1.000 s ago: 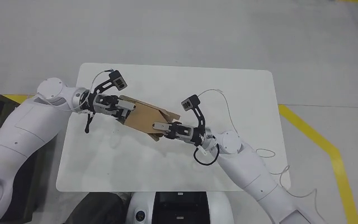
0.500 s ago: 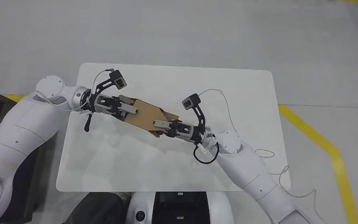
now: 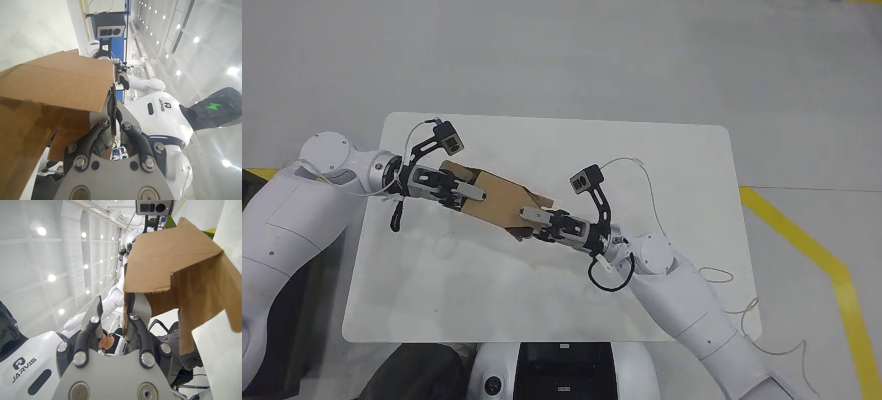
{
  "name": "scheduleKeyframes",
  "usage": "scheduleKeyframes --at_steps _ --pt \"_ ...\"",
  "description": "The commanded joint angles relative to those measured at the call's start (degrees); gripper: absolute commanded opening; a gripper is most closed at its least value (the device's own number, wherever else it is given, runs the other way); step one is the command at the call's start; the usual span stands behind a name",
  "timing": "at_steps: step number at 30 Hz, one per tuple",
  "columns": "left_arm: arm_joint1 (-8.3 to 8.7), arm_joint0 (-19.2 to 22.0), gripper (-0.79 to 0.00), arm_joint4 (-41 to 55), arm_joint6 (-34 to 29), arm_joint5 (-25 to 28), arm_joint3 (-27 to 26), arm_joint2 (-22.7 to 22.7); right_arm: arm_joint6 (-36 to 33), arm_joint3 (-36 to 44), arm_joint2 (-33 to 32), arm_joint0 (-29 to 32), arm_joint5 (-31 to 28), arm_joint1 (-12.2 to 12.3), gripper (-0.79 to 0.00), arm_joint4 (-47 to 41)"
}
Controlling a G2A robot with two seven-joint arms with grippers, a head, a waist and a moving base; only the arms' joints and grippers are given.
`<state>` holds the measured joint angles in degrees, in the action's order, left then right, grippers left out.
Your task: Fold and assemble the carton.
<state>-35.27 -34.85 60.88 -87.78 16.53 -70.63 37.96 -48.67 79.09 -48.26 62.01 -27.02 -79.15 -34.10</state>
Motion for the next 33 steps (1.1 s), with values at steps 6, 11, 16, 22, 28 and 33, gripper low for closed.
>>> scheduleKeyframes --at_steps 6,11,16,22,28,33 --pt "-0.67 -1.6 -0.785 -4.2 1.7 1.7 0.7 2.3 0.3 1.8 -1.0 1.1 0.2 0.2 0.000 0.9" --pt "-1.06 -2.5 -0.785 -8.0 3.6 3.6 1.0 3.6 0.9 3.2 -1.6 1.5 -0.3 0.2 0.000 1.9" --pt "-1.37 -3.4 -0.785 -10.8 4.7 4.7 0.6 4.6 1.7 4.6 -1.4 1.0 -0.3 0.0 0.000 2.9" --pt "-1.69 -4.3 -0.785 -12.4 5.1 5.1 0.1 5.9 2.5 5.3 -0.1 -0.4 -0.2 -0.7 0.000 3.4" --pt "-1.89 -5.3 -0.785 -13.5 5.2 5.2 -0.9 7.3 3.5 4.3 1.3 -2.1 0.0 -1.5 0.000 3.7" --pt "-2.03 -6.0 -0.785 -13.7 4.6 4.6 -1.5 8.5 3.7 3.3 1.9 -3.0 -0.1 -1.9 0.000 3.7"
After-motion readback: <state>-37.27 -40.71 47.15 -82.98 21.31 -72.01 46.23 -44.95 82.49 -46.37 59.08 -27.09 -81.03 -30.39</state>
